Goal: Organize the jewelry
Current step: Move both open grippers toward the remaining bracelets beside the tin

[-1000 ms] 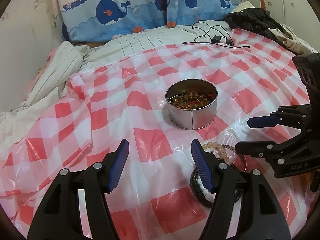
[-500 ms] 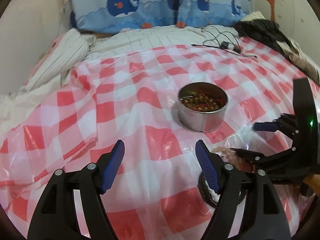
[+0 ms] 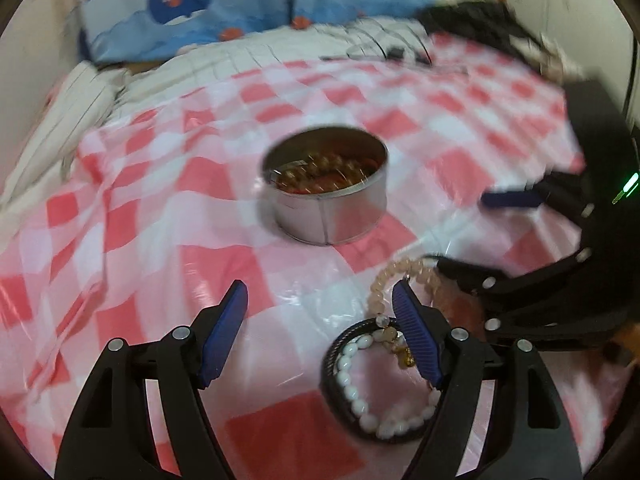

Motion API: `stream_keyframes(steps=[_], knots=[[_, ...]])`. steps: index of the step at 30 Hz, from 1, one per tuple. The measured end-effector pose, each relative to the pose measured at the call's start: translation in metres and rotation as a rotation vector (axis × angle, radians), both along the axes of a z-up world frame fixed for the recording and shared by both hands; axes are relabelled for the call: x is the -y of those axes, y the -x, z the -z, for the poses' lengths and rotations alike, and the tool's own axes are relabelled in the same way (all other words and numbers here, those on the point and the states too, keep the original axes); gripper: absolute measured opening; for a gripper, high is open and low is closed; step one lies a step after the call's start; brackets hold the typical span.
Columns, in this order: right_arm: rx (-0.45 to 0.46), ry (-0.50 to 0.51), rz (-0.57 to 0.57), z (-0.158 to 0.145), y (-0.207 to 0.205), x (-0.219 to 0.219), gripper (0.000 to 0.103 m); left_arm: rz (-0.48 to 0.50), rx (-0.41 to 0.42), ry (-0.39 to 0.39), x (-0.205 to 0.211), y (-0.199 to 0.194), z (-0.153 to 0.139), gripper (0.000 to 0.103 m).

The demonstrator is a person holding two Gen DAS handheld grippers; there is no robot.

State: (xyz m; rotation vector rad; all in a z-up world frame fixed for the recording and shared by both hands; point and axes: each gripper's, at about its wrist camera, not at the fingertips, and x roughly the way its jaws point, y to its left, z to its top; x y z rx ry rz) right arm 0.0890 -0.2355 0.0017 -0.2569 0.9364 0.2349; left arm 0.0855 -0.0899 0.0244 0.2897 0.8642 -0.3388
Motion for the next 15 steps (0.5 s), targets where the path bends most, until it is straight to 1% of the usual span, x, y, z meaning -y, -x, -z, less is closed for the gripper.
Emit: stream_keyframes(steps=[2,4,6,8,9,12,15], knots=[[-0.002,-0.003,-0.001,0.001,0.0,0.0,0.074,0.005,-0.014,-0.058,0.009,-0.002,0.01,0.071],[-0.006,-0.001,-0.004,0.001,-0.001,-0.001,0.074,-0.003,-0.019,-0.061,0.009,-0.003,0.012,0.071],[-0.006,0.009,-0.006,0.002,0.0,-0.001,0.075,-0.048,-0.003,-0.088,0.004,-0.006,0.011,0.071],[-0.002,0.029,-0.001,0.002,0.001,-0.001,0.078,-0.113,0.015,-0.126,-0.01,-0.011,0.009,0.065],[0.0,0.035,0.004,0.002,0.001,0.0,0.078,-0.134,0.014,-0.13,-0.017,-0.014,0.009,0.061],[0.012,0.024,0.005,-0.002,0.003,0.004,0.078,-0.145,0.0,-0.075,-0.029,-0.017,0.003,0.061],[-0.002,-0.082,-0.056,-0.008,0.007,0.003,0.078,-0.1,-0.013,-0.07,-0.025,-0.016,0.005,0.059]])
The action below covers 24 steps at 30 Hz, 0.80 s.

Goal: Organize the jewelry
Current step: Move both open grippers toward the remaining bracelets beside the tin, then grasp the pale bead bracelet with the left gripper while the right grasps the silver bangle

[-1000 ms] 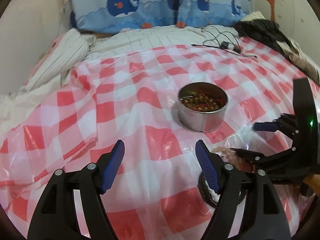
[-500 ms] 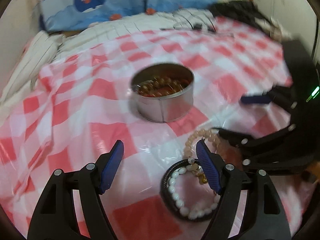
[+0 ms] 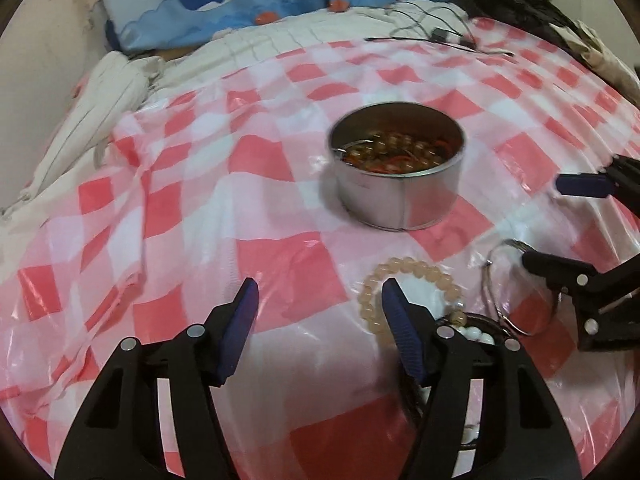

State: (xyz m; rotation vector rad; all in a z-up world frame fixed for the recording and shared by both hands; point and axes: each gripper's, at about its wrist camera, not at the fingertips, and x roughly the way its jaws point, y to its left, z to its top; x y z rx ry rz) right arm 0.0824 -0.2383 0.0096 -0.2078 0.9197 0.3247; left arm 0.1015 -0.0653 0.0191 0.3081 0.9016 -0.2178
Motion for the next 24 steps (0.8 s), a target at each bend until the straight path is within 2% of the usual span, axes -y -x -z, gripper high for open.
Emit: stream_keyframes(steps=[1,2,4,5,6,7,8,10,13,15,19,24], knots=[[-0.007,-0.02,-0.031,0.0,0.002,-0.003,0.075,0.017,-0.008,0.002,0.004,0.001,0.002,0.054],[-0.016,-0.022,-0.049,0.001,0.002,-0.006,0.065,0.034,-0.016,-0.007,0.007,0.002,0.005,0.051],[-0.056,-0.019,-0.083,0.008,0.002,-0.012,0.049,0.066,-0.022,-0.017,0.015,0.004,0.007,0.031],[-0.055,-0.015,-0.088,0.009,0.002,-0.014,0.047,0.075,-0.027,-0.022,0.018,0.005,0.008,0.025],[-0.058,-0.02,-0.094,0.009,0.002,-0.015,0.042,0.078,-0.032,-0.028,0.02,0.006,0.009,0.009],[-0.064,-0.036,-0.093,0.008,0.001,-0.013,0.03,0.083,-0.044,-0.023,0.02,0.006,0.01,0.007],[-0.068,-0.047,-0.09,0.008,0.001,-0.012,0.012,0.081,-0.049,-0.011,0.02,0.007,0.009,0.007],[-0.062,-0.075,-0.08,0.005,0.001,-0.008,0.005,0.065,-0.054,0.063,0.012,0.006,0.003,0.007],[-0.029,-0.134,-0.072,-0.004,0.003,-0.003,0.003,0.01,-0.019,0.153,-0.006,0.004,-0.012,0.007],[-0.012,-0.168,-0.063,-0.01,0.002,0.0,0.003,-0.019,-0.006,0.185,-0.016,0.002,-0.018,0.007],[-0.001,-0.177,-0.047,-0.014,0.0,0.003,0.003,-0.046,-0.02,0.181,-0.025,-0.003,-0.014,0.007],[-0.007,-0.156,-0.04,-0.012,-0.002,0.002,0.004,-0.05,-0.065,0.138,-0.022,-0.006,-0.001,0.009]])
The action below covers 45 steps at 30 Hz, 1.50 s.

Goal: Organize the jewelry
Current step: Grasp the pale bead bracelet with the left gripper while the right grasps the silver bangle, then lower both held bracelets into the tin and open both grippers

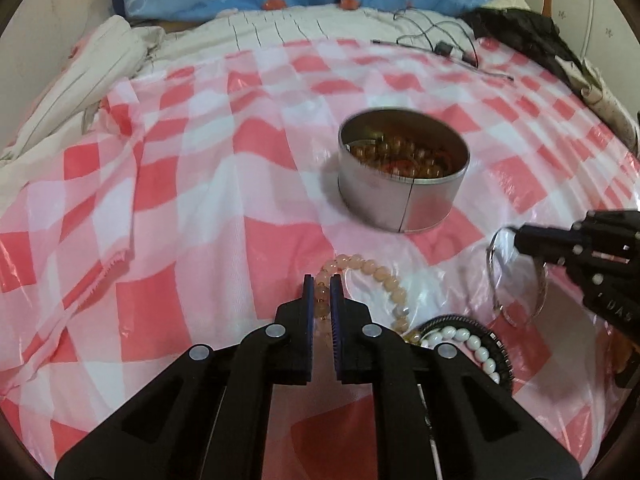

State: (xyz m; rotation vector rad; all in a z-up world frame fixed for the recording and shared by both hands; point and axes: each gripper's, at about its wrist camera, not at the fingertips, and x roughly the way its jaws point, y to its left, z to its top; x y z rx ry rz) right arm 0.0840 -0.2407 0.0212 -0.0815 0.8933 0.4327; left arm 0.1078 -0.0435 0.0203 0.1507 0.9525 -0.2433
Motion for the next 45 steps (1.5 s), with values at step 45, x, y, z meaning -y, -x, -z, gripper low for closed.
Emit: stream_keyframes(steps=[45], knots=[[-0.093,-0.396,0.01,-0.005,-0.01,0.032,0.004,0.061,0.164,0.016,0.012,0.023,-0.04,0.007]])
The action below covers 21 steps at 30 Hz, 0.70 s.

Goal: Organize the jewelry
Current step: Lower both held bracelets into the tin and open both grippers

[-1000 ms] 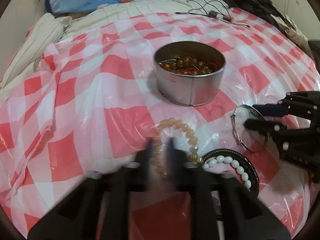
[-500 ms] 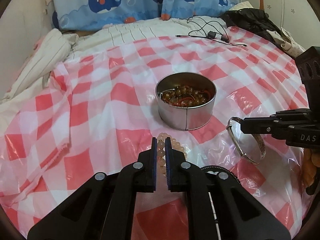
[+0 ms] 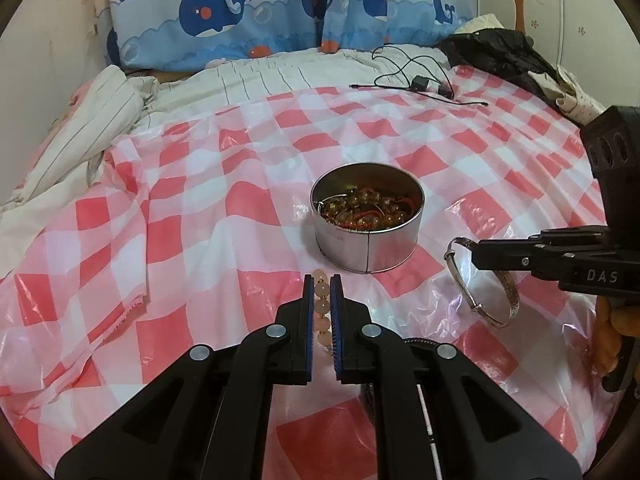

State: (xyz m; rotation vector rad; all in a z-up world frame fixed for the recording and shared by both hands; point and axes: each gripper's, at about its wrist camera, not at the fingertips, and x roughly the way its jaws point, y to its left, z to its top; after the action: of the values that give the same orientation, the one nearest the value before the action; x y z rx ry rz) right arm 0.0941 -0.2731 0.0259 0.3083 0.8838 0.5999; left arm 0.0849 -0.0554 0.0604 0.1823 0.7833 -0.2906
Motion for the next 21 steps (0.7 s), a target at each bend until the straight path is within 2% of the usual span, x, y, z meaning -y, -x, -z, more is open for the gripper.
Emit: stream_keyframes(steps=[13,21], knots=[[0.038,-0.031,0.045,-0.012,-0.002,0.009,0.004,0.038,0.024,0.106,-0.001,-0.001,-0.023,0.007],[0.091,-0.017,0.084,-0.033,-0.021,0.014,0.004,0.076,0.026,0.184,0.011,-0.023,-0.046,0.007]])
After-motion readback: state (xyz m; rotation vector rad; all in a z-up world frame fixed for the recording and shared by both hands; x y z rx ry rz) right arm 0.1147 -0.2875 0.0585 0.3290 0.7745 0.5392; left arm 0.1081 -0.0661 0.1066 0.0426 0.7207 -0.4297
